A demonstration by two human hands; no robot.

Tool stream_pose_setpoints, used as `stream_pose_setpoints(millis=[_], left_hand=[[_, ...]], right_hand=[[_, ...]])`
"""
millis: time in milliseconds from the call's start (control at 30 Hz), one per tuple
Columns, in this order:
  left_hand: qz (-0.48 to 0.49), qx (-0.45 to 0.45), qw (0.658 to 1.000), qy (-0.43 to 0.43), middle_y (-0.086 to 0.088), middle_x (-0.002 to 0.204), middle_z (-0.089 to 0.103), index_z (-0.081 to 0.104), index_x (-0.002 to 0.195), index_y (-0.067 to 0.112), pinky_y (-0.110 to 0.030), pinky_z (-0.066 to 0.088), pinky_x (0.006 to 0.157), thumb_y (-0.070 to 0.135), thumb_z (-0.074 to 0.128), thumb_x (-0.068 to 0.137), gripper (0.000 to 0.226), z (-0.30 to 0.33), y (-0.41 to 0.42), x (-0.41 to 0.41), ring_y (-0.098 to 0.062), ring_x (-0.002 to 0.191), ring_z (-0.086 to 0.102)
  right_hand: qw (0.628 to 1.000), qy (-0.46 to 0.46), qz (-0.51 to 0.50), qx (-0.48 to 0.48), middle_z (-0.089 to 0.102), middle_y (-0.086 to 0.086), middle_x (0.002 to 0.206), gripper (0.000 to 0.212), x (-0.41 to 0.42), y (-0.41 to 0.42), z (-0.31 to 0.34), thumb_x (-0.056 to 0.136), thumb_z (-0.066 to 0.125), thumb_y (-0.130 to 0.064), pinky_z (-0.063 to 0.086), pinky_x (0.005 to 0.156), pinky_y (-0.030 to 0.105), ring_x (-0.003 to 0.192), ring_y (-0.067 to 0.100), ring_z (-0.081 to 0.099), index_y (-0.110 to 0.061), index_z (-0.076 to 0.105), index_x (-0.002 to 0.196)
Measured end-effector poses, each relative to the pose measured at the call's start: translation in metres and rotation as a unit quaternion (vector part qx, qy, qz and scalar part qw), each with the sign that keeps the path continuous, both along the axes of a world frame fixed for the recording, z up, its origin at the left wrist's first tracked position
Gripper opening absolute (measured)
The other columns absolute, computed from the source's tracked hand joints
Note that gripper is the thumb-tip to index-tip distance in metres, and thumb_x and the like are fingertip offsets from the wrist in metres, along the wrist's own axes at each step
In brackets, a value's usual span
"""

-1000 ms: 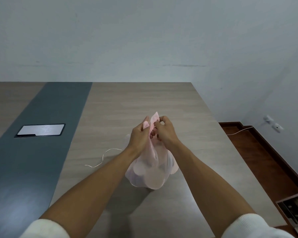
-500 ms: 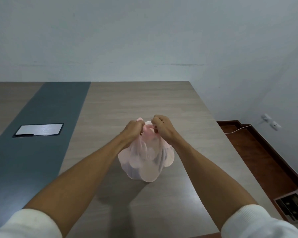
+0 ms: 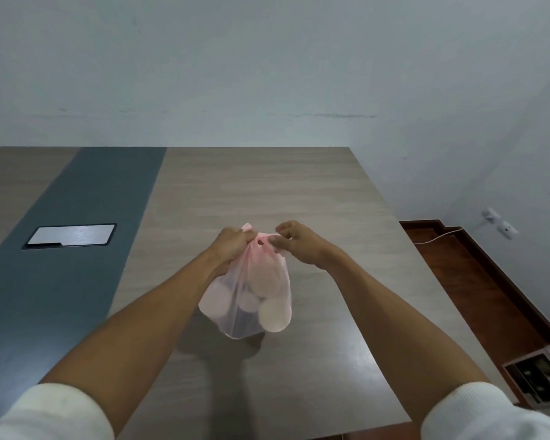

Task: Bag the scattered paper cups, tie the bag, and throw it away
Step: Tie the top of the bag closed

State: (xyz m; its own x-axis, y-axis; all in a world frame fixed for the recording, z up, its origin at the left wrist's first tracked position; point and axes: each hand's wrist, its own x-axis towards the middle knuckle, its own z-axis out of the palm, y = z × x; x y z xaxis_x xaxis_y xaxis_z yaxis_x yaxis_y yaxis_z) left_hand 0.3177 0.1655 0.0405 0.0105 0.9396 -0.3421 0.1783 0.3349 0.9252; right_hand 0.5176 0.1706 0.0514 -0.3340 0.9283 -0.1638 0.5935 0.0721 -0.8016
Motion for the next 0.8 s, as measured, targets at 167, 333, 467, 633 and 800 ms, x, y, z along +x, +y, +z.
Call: stream_pose_setpoints(millis=[167, 333, 467, 633, 800], left_hand=[[0.122, 0.0, 0.979, 0.166, -0.011, 0.077, 0.064, 0.072, 0.084, -0.002, -0.029, 0.039, 0.06, 0.028, 0.073, 0.088, 0.03, -0.013, 0.007, -0.032, -0.028, 0.075, 0.061], [0.18, -0.029, 0.965, 0.187, -0.021, 0.099, 0.074, 0.075, 0.097, -0.005, -0.031, 0.043, 0.06, 0.03, 0.079, 0.085, 0.037, -0.025, -0.002, -0.06, -0.039, 0.095, 0.071], [0.152, 0.023, 0.968, 0.198, -0.006, 0.065, 0.063, 0.068, 0.065, 0.004, -0.027, 0.037, 0.052, 0.032, 0.079, 0.084, 0.036, -0.026, -0.011, -0.054, -0.026, 0.065, 0.057], [0.11, 0.137, 0.981, 0.08, -0.003, 0.067, 0.056, 0.055, 0.071, 0.009, -0.027, 0.04, 0.054, 0.03, 0.068, 0.092, 0.033, -0.013, -0.019, -0.027, -0.018, 0.061, 0.048], [0.098, 0.112, 0.981, -0.123, -0.011, 0.088, 0.078, 0.065, 0.099, -0.002, -0.028, 0.06, 0.071, 0.034, 0.057, 0.102, 0.038, -0.008, -0.022, 0.004, -0.017, 0.075, 0.073]], right_hand=[[0.99, -0.137, 0.018, -0.026, 0.047, 0.001, 0.063, 0.05, 0.022, -0.005, -0.015, 0.101, 0.058, -0.037, 0.035, 0.065, 0.034, 0.06, 0.019, 0.041, -0.016, 0.053, 0.056], [0.987, -0.143, 0.014, -0.074, 0.047, 0.0, 0.063, 0.043, 0.035, -0.012, -0.029, 0.099, 0.06, -0.036, 0.034, 0.06, 0.029, 0.06, 0.018, 0.04, -0.015, 0.061, 0.061], [0.991, 0.029, -0.081, -0.106, 0.059, -0.003, 0.066, 0.023, 0.027, -0.01, -0.035, 0.087, 0.068, -0.024, 0.038, 0.061, 0.027, 0.063, 0.014, 0.048, -0.009, 0.072, 0.071], [0.91, 0.348, -0.133, -0.183, 0.077, 0.014, 0.104, 0.029, -0.003, -0.001, -0.031, 0.088, 0.063, -0.026, 0.058, 0.088, 0.036, 0.102, 0.024, 0.071, -0.003, 0.081, 0.086], [0.887, 0.401, -0.14, -0.182, 0.067, 0.015, 0.084, 0.006, -0.027, 0.002, -0.028, 0.093, 0.068, -0.011, 0.054, 0.07, 0.033, 0.067, 0.023, 0.063, -0.007, 0.068, 0.098]])
